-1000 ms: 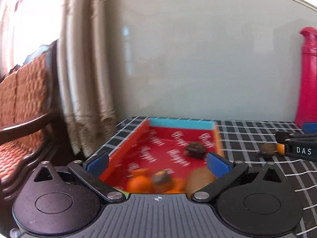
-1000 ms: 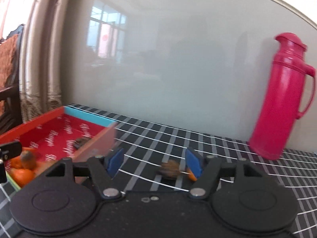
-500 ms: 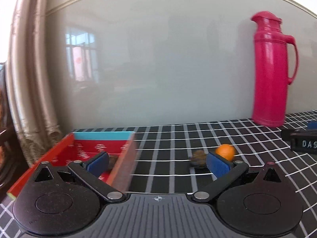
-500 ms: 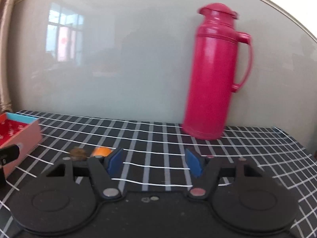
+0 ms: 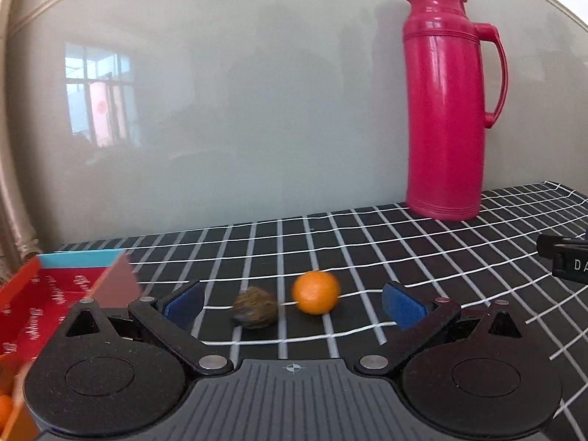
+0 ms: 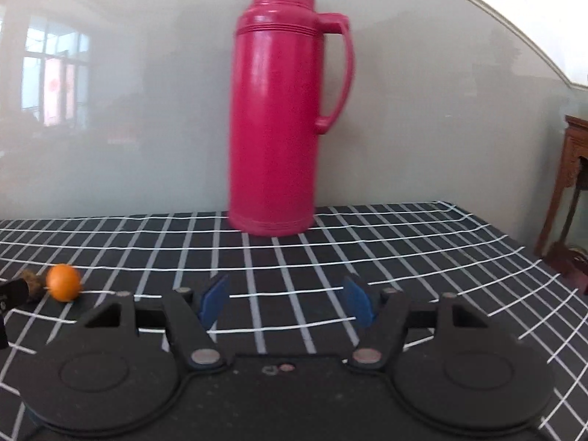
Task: Organize fruits
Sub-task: 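Move the left gripper to the mandarin and close on it, then carry the mandarin with the left gripper into the red box and release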
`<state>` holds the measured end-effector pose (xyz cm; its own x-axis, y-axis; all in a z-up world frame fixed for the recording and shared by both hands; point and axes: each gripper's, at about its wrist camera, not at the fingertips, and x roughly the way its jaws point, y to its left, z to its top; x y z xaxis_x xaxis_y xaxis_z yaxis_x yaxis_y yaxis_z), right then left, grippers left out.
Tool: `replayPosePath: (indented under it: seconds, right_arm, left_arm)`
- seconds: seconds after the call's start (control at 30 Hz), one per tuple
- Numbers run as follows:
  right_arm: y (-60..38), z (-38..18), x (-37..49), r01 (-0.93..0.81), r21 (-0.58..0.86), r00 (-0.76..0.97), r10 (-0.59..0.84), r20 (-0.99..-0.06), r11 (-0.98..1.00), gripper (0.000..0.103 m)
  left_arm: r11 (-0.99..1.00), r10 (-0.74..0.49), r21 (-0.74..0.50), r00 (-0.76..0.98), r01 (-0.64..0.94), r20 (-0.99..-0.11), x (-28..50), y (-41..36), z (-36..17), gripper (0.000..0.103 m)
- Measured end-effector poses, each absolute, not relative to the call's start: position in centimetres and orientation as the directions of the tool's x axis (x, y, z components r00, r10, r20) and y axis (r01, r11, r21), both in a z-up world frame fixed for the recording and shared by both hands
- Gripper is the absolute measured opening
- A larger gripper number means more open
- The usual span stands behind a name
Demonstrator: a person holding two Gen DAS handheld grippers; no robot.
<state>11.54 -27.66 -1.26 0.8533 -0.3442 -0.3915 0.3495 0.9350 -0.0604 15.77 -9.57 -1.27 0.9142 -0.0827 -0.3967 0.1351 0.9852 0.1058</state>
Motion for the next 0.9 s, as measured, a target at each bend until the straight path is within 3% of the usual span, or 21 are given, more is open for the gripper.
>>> replayPosePath:
  seconds: [0.07,0.13,0.27,0.43,0.63,0.67,0.7,0.73,0.9]
  right_arm:
    - [-28.4,-1.2,11.9,0.364,-0.046,0.846,-0.351,-0.402,0.93,0.068]
    - [-28.8,-1.2,12.2,0.367,-0.031,0.846,-0.348,-0.404,0.93,0.068]
    - [-28.8,-1.3,12.6,0.353,-0.041,0.849,-0.339,-0.405,0.935,0.068]
    - [-29.4,-1.4,13.1,0.358,-0.031,0.848,-0.338,-0.408,0.933,0.068]
    - [-29.7,-1.3,13.7,0.364,-0.029,0.846,-0.343,-0.407,0.931,0.07]
    - [-29.7,-1.3,13.8,0.363,-0.027,0.847,-0.342,-0.407,0.932,0.071]
    - [-29.6,-1.3,13.9,0.36,-0.028,0.848,-0.34,-0.406,0.932,0.071]
    - [-29.5,-1.3,13.9,0.357,-0.033,0.849,-0.339,-0.405,0.933,0.071]
    - [-29.7,-1.2,14.0,0.354,-0.038,0.85,-0.338,-0.405,0.935,0.074]
  left_arm:
    - [0.983,-0.088,0.111,0.914,0.144,-0.397,16.3,-10.5,-1.6,0.101]
    - [0.981,-0.092,0.118,0.904,0.154,-0.417,17.0,-11.3,-2.0,0.092]
    - [0.98,-0.093,0.116,0.888,0.161,-0.449,18.4,-12.3,-2.5,0.091]
    - [0.979,-0.082,0.124,0.868,0.162,-0.489,20.6,-13.0,-3.3,0.076]
    - [0.983,-0.069,0.11,0.855,0.146,-0.514,22.5,-12.7,-4.4,0.072]
    - [0.983,-0.074,0.105,0.848,0.151,-0.525,22.8,-12.7,-4.6,0.069]
    - [0.984,-0.076,0.096,0.839,0.151,-0.539,23.1,-12.7,-4.7,0.057]
    - [0.986,-0.079,0.08,0.832,0.147,-0.549,23.4,-12.5,-4.7,0.053]
    - [0.989,-0.093,0.042,0.816,0.142,-0.571,23.8,-11.9,-4.9,0.04]
